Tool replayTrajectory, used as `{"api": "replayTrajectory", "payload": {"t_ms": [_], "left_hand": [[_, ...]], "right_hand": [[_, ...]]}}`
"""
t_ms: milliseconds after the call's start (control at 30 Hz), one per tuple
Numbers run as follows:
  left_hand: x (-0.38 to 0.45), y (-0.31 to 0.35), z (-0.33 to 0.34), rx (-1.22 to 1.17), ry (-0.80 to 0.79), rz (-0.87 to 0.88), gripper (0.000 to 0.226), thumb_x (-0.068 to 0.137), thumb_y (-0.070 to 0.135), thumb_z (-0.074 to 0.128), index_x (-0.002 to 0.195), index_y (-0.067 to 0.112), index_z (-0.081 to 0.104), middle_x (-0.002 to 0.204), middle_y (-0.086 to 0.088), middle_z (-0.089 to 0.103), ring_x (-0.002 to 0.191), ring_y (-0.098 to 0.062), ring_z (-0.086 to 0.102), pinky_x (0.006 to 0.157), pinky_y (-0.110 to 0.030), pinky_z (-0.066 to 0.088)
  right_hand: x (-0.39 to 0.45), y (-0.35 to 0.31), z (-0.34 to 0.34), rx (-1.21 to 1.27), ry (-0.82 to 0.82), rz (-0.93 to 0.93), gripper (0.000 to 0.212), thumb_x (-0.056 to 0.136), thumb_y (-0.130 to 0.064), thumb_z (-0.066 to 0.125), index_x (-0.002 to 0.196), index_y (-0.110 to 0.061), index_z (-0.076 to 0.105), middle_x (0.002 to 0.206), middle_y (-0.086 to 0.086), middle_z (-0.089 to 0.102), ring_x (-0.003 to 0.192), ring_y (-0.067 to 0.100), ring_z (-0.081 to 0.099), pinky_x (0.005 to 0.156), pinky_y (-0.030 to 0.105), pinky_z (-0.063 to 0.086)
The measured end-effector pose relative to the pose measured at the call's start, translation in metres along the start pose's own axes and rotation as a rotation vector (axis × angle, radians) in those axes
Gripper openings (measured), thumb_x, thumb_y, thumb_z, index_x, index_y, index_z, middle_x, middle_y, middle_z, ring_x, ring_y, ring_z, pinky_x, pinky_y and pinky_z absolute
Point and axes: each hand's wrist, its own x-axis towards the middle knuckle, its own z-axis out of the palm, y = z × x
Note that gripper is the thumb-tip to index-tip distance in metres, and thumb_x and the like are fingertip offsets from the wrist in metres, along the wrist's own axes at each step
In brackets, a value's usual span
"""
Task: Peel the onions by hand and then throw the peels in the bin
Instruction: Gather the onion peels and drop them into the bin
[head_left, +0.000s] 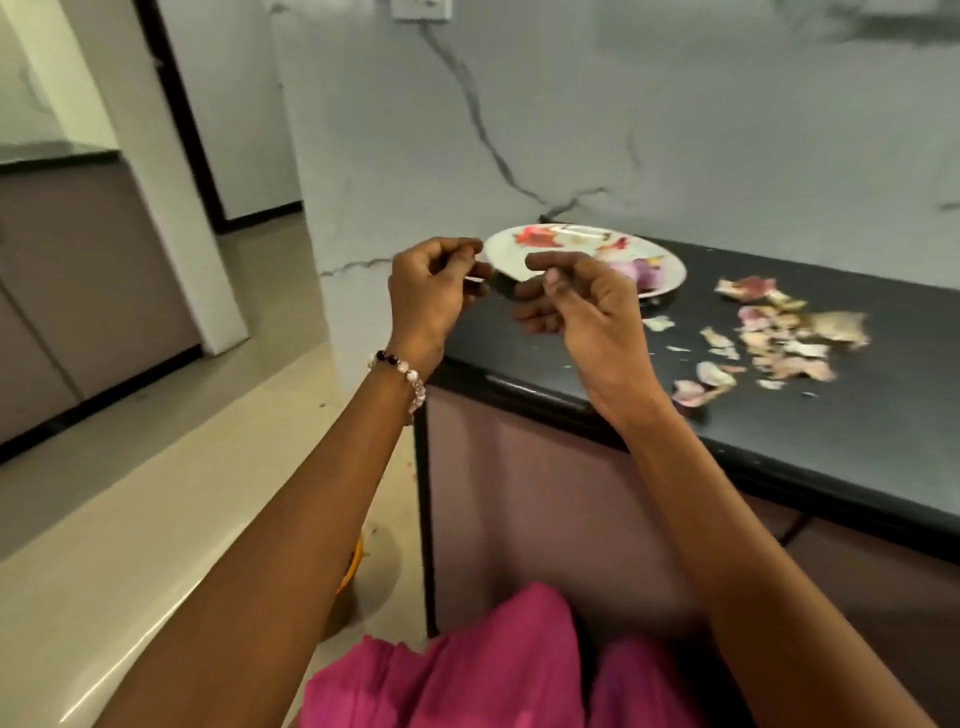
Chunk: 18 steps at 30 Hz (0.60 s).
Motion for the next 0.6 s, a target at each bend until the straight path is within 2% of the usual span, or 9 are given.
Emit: {"api": "replayTrajectory", "payload": {"t_ms": [33,67,133,233,300,367,467,533,600], "left_hand": [[-0.001,0.002,0.008,0.003,-0.019,0.005,0.014,0.093,0.015,0.059,0.097,0.008,0.071,0.082,-0.008,0.073,0.071,-0.02,0.071,0.067,-0.031,0.057],[-0.01,0.008,0.043,-0.032,-0.087,-0.002,0.013,0.093,0.015,0.06,0.096,0.009,0.071,0.081,-0.008,0.073,0.072,-0.02,0.071,0.069,-0.033,0.058],[-0.011,0.004,0.059,-0.004,-0.117,-0.011,0.013,0.092,0.014,0.06,0.096,0.01,0.072,0.081,-0.007,0.074,0.073,-0.021,0.071,0.074,-0.037,0.059],[-0.024,0.001,0.116,0.034,-0.248,-0.046,0.011,0.091,0.012,0.061,0.09,0.016,0.072,0.084,-0.006,0.074,0.08,-0.022,0.071,0.081,-0.042,0.058],[-0.032,-0.003,0.151,0.182,-0.322,0.011,0.011,0.09,0.013,0.062,0.091,0.016,0.073,0.089,-0.005,0.073,0.086,-0.02,0.069,0.083,-0.036,0.055],[-0.037,-0.007,0.176,0.38,-0.374,0.061,0.018,0.093,0.019,0.06,0.103,0.01,0.072,0.098,-0.008,0.071,0.09,-0.019,0.063,0.08,-0.026,0.048],[-0.037,-0.024,0.203,0.611,-0.497,0.101,0.029,0.095,0.024,0.055,0.111,0.002,0.066,0.114,-0.015,0.066,0.105,-0.029,0.059,0.087,-0.032,0.043],[-0.035,-0.036,0.22,0.723,-0.591,0.119,0.035,0.097,0.026,0.052,0.116,-0.001,0.06,0.123,-0.02,0.059,0.115,-0.034,0.053,0.094,-0.037,0.041],[-0.032,-0.043,0.236,0.769,-0.648,0.121,0.038,0.099,0.027,0.046,0.122,-0.002,0.054,0.129,-0.022,0.053,0.119,-0.036,0.049,0.096,-0.039,0.039]], "right_hand": [[0.0,-0.001,-0.008,-0.028,0.03,0.011,0.02,0.101,-0.002,0.044,0.109,-0.001,0.063,0.084,0.012,0.068,0.07,0.023,0.065,0.062,0.026,0.054],[-0.006,-0.011,-0.042,-0.091,0.102,-0.007,0.02,0.101,-0.002,0.045,0.108,-0.001,0.063,0.084,0.013,0.068,0.07,0.024,0.065,0.063,0.027,0.054],[-0.006,-0.005,-0.059,-0.159,0.136,-0.001,0.019,0.1,-0.003,0.048,0.107,-0.002,0.066,0.086,0.015,0.07,0.073,0.025,0.068,0.065,0.029,0.055],[-0.014,-0.004,-0.119,-0.394,0.315,-0.025,0.016,0.096,-0.01,0.055,0.101,-0.011,0.07,0.088,0.008,0.073,0.082,0.024,0.07,0.074,0.037,0.057],[-0.016,-0.002,-0.161,-0.561,0.454,0.006,0.015,0.095,-0.013,0.056,0.1,-0.012,0.071,0.089,0.002,0.071,0.083,0.02,0.067,0.079,0.035,0.054],[-0.017,0.003,-0.202,-0.733,0.556,0.075,0.018,0.097,-0.016,0.056,0.105,-0.008,0.069,0.096,0.008,0.07,0.092,0.022,0.064,0.085,0.035,0.051],[-0.013,0.019,-0.259,-0.978,0.558,0.319,0.037,0.098,-0.032,0.055,0.124,-0.005,0.058,0.126,0.021,0.057,0.123,0.035,0.047,0.107,0.046,0.035],[-0.009,0.029,-0.285,-1.026,0.48,0.514,0.056,0.098,-0.044,0.052,0.138,-0.006,0.045,0.14,0.024,0.043,0.134,0.04,0.033,0.111,0.046,0.026],[-0.002,0.037,-0.304,-1.018,0.422,0.563,0.068,0.096,-0.051,0.05,0.146,-0.007,0.035,0.148,0.024,0.035,0.138,0.041,0.028,0.112,0.047,0.025]]}}
